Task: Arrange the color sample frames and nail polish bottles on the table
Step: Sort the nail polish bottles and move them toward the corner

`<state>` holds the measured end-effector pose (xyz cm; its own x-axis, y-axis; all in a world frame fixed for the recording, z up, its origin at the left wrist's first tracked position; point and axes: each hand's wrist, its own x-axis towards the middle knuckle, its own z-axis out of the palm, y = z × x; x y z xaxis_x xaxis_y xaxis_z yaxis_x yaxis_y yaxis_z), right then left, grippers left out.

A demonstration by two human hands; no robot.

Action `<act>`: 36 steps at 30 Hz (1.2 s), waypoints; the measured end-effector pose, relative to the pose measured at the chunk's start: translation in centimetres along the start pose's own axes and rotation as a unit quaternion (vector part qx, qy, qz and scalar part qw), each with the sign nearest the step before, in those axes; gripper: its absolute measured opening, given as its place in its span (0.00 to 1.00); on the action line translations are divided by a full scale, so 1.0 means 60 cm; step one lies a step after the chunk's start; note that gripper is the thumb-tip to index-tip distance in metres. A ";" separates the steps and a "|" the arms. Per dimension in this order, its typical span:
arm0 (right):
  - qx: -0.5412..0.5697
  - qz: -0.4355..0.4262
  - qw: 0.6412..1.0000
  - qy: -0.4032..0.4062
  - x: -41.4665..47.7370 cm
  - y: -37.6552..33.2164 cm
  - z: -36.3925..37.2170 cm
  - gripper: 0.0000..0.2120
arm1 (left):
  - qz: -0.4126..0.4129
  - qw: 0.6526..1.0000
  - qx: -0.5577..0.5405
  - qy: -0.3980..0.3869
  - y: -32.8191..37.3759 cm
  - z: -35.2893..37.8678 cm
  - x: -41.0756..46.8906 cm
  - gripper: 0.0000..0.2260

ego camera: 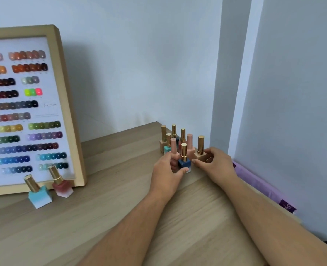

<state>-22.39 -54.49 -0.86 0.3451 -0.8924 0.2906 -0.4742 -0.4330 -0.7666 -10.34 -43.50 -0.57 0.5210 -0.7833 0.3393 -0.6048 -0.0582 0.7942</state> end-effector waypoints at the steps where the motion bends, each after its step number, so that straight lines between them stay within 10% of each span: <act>1: 0.003 0.004 1.000 -0.001 -0.002 0.001 -0.001 0.22 | -0.005 1.000 -0.004 0.001 0.000 -0.004 -0.003 0.13; 9: 0.074 -0.008 0.994 0.077 -0.068 -0.013 -0.019 0.14 | -0.028 0.999 0.021 -0.002 -0.019 -0.075 -0.054 0.11; 21: 0.063 -0.194 0.967 -0.152 -0.194 -0.179 0.125 0.08 | 0.006 0.996 0.068 0.056 -0.082 -0.256 -0.190 0.07; 36: 0.115 -0.202 0.961 -0.149 -0.195 -0.331 0.343 0.15 | -0.142 0.965 0.055 0.215 -0.224 -0.455 -0.178 0.14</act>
<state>-0.32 -32.87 -0.84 0.6964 -0.5664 0.4408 -0.0729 -0.6668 -0.7417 8.70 -17.45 -1.09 0.8624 -0.3982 0.3126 -0.4491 -0.3170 0.8354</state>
